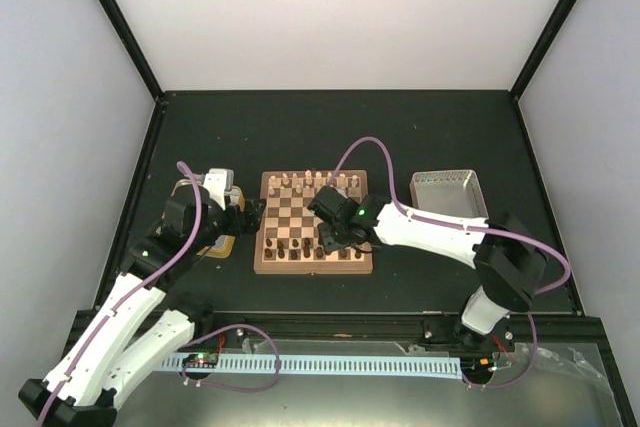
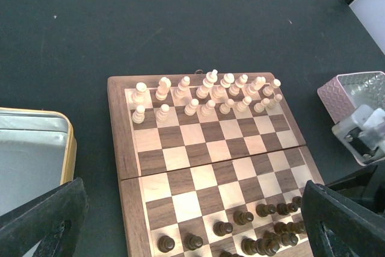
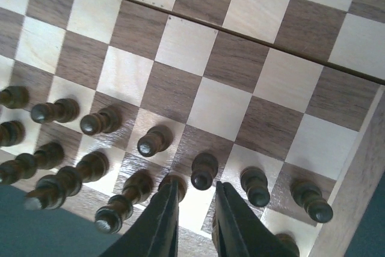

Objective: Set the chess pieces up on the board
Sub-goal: Adjust the chess piece on the chessboard.

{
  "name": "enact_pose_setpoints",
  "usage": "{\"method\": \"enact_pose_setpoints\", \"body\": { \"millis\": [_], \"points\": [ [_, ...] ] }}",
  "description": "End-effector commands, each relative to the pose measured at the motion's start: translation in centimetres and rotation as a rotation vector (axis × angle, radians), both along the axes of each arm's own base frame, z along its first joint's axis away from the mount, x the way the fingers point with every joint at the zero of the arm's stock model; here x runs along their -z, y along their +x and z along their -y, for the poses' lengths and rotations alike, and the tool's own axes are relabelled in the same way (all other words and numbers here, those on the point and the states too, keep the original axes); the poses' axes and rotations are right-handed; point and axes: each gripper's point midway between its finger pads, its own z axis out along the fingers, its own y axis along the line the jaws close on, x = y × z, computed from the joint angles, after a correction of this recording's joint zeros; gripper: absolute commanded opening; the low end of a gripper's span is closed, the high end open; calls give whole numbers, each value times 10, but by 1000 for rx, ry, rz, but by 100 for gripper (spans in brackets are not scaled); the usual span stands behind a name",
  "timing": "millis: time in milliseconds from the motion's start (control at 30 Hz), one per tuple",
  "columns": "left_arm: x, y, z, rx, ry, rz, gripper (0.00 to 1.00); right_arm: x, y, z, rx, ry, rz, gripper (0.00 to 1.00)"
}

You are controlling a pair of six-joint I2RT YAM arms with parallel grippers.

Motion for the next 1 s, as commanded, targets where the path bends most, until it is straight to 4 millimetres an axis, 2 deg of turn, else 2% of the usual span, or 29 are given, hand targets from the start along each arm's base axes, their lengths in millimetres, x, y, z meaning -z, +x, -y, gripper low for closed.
{"method": "enact_pose_setpoints", "body": {
  "millis": [0, 367, 667, 967],
  "points": [
    [-5, 4, -1, -2, 6, 26, 99, -24, 3, -6, -16, 53, 33, 16],
    [-5, 3, -1, -2, 6, 26, 99, -10, -13, -29, -119, 55, -21, 22],
    [-5, 4, -1, -2, 5, 26, 99, 5, -11, -20, -104, -23, -23, 17],
    [-5, 4, -1, -2, 6, 27, 99, 7, -17, -15, -110, -43, -36, 9]
  ]
}}
